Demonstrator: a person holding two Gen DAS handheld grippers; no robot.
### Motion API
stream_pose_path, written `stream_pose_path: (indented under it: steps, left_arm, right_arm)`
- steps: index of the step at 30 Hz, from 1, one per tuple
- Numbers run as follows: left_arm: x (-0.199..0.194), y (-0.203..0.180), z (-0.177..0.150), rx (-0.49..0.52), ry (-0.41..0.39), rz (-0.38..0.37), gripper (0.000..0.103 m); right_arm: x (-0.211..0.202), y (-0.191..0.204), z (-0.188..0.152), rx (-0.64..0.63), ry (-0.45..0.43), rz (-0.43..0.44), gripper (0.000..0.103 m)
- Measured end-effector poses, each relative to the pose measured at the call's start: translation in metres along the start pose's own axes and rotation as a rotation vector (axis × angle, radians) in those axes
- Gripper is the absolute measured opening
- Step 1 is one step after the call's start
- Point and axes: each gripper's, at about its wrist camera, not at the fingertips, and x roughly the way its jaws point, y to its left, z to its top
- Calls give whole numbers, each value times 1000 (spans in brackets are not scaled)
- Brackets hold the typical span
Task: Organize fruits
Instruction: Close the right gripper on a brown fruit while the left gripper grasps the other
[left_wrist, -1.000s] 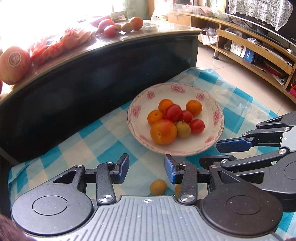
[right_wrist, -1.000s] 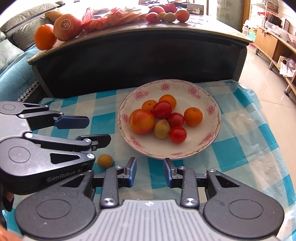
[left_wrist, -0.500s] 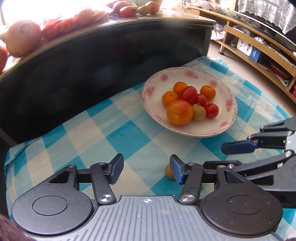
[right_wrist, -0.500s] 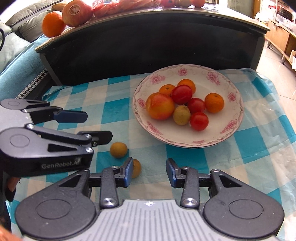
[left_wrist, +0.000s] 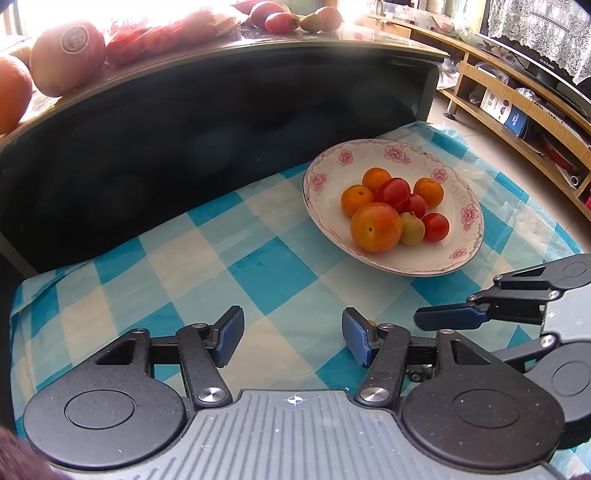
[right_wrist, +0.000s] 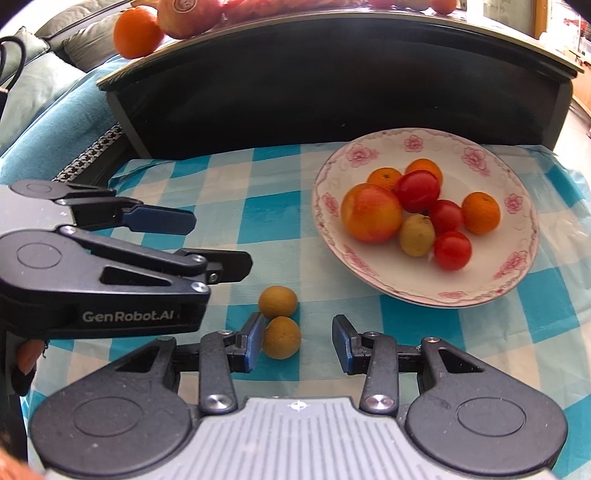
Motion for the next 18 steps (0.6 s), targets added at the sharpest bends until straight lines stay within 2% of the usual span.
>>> stream_pose_path:
  steps: [5,8,9,18]
  left_arm:
    - [1,0,0,3,3,1,68]
    - [3,0,-1,3,8,3,69]
    - [3,0,-1,3,10,2,69]
    - [14,-13,-3,37,39,-15,69]
  right_arm:
    - [7,5,-3,-21,5,5,40]
    - [11,6,-6,-30,-3,-3,34]
    - [11,6,-6,-31,-6,-4,29]
    - [-2,-4,-19,-34,12,-38,29]
